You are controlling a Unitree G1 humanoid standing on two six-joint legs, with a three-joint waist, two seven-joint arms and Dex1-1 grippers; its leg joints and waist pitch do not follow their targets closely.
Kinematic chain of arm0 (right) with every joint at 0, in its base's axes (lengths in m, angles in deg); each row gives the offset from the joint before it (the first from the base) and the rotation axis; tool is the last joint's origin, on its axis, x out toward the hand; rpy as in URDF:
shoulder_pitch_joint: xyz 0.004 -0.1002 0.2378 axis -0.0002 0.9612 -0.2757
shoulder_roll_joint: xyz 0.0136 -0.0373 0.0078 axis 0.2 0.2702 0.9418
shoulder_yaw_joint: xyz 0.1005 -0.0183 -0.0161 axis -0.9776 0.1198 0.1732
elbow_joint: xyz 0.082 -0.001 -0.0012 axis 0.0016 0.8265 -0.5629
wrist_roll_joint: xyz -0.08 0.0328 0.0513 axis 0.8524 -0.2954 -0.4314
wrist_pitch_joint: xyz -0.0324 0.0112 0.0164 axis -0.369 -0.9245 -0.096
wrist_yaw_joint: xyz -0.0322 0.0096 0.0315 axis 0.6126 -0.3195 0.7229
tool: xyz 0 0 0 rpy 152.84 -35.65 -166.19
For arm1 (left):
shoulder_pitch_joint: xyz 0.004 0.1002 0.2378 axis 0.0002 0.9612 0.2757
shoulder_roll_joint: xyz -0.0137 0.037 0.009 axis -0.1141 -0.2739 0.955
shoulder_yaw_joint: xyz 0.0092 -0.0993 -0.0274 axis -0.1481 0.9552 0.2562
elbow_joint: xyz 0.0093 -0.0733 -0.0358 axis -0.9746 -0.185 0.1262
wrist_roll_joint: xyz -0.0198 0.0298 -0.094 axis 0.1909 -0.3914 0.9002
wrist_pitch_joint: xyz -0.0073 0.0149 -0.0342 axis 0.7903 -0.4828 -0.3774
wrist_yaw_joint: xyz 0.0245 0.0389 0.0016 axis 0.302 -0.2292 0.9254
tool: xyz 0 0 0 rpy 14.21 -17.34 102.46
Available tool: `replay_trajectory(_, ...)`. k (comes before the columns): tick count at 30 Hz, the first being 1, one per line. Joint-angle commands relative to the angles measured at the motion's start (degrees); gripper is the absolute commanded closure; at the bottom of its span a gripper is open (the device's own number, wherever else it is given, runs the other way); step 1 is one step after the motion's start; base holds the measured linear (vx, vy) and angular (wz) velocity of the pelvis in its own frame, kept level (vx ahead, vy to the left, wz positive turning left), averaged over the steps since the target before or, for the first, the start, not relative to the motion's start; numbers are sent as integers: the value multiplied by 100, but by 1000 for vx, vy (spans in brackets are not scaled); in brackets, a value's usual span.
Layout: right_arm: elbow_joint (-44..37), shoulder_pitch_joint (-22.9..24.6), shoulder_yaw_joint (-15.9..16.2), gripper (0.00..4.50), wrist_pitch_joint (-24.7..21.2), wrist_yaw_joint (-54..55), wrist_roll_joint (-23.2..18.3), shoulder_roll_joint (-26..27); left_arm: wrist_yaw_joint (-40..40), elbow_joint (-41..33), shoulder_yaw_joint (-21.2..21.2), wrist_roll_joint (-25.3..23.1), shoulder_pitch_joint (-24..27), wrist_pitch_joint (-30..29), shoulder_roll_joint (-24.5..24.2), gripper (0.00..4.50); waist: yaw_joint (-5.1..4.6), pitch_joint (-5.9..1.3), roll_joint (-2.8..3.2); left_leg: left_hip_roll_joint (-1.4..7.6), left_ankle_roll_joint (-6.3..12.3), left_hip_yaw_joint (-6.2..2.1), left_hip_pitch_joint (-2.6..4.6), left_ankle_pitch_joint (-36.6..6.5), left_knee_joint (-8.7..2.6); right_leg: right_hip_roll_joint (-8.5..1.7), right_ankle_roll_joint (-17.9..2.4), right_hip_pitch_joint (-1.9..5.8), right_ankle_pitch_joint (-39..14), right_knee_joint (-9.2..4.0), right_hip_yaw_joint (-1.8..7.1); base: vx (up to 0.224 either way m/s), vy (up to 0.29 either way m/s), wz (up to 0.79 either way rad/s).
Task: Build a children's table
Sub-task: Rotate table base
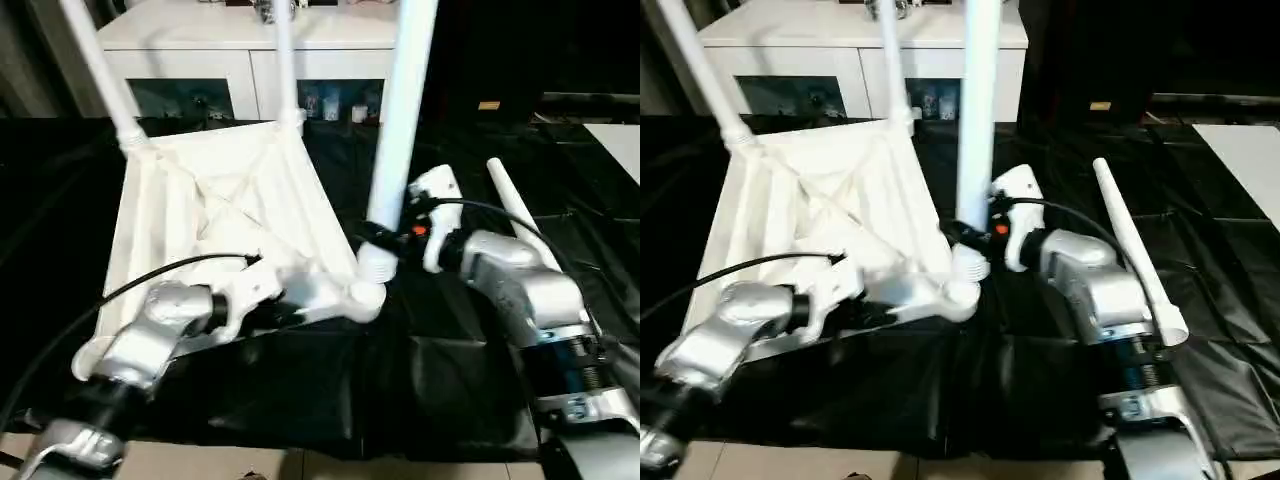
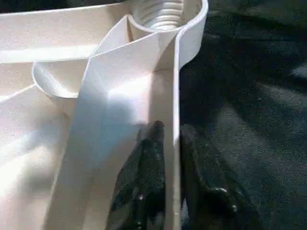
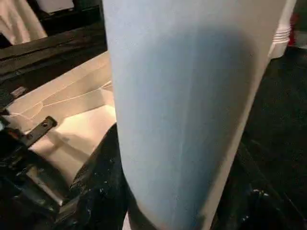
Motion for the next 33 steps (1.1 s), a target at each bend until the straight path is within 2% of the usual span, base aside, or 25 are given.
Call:
replay_trajectory(1,-217,23,1,264,-74,-9,-102,31,94,227,-58,-179,-56,-19,-48,386,31,-360,-10,316,55,-115,101,-1216,-431,-402,-1241,271,-847,-454,261,0,0,0)
replay_trajectory(3,-222,37,4,264,-70,-12,-98,41,65,279,-72,-187,-65,-38,-47,386,46,-361,-9,314,29,-118,103,-1231,-433,-401,-1237,266,-900,-454,255,0,0,0)
replay_trajectory(4,-215,47,6,264,-59,-10,-89,52,30,336,-103,-211,-68,-62,-58,386,51,-359,12,313,14,-121,103,-1250,-435,-399,-1238,261,-924,-453,253,0,0,0)
replay_trajectory(5,-205,44,-1,264,-60,-4,-89,61,41,372,-118,-231,-68,-47,-63,386,49,-356,-5,315,-24,-124,104,-1347,-445,-400,-1225,258,-1016,-463,254,0,0,0)
replay_trajectory(14,-155,62,-47,264,-52,65,-77,90,83,664,11,-4,-162,20,187,386,89,-343,-2,316,-83,-120,123,-1508,-454,-411,-1150,222,-1355,-504,266,0,0,0)
replay_trajectory(17,-146,102,25,264,-1,65,17,62,186,868,-22,-86,-264,184,251,386,107,-347,-3,316,-76,-122,126,-1503,-455,-404,-1114,210,-1339,-513,265,0,0,0)
replay_trajectory(20,-84,112,62,264,38,53,66,47,134,933,-42,-79,-288,173,262,420,107,-348,-15,320,-85,-126,114,-1488,-461,-412,-1117,224,-1296,-498,267,0,0,0)
replay_trajectory(22,60,67,66,264,77,94,121,35,100,945,-64,-102,-288,123,247,420,104,-346,-38,320,-76,-132,103,-1459,-465,-426,-1091,228,-1375,-498,262,0,0,0)
replay_trajectory(23,80,55,63,264,82,92,123,31,101,939,-72,-116,-284,116,239,441,97,-347,-34,319,-73,-131,94,-1438,-461,-430,-1086,235,-1394,-501,264,0,0,0)
replay_trajectory(25,116,25,46,264,79,93,120,22,87,918,-90,-144,-273,88,218,441,89,-346,-33,319,-62,-135,88,-1401,-464,-427,-1077,238,-1378,-503,260,0,0,0)
replay_trajectory(26,136,7,36,264,62,97,118,16,27,880,-98,-125,-256,44,201,441,88,-350,-57,315,-48,-127,90,-1386,-457,-426,-1085,238,-1358,-505,261,0,0,0)
replay_trajectory(30,322,-75,2,264,-9,28,140,-45,-88,893,-81,-80,-274,127,159,441,94,-361,-43,316,25,-122,82,-1219,-442,-418,-1152,244,-1129,-478,258,0,0,0)
replay_trajectory(31,419,-104,-40,264,-28,20,100,-19,-173,860,-92,-59,-276,106,128,441,99,-362,-22,317,31,-122,83,-1190,-438,-420,-1179,244,-1055,-470,257,0,0,0)
replay_trajectory(33,563,-146,-83,264,-14,8,63,22,-244,827,-110,-52,-281,98,90,441,89,-361,-27,315,37,-120,76,-1223,-440,-419,-1227,252,-1023,-468,251,0,0,0)
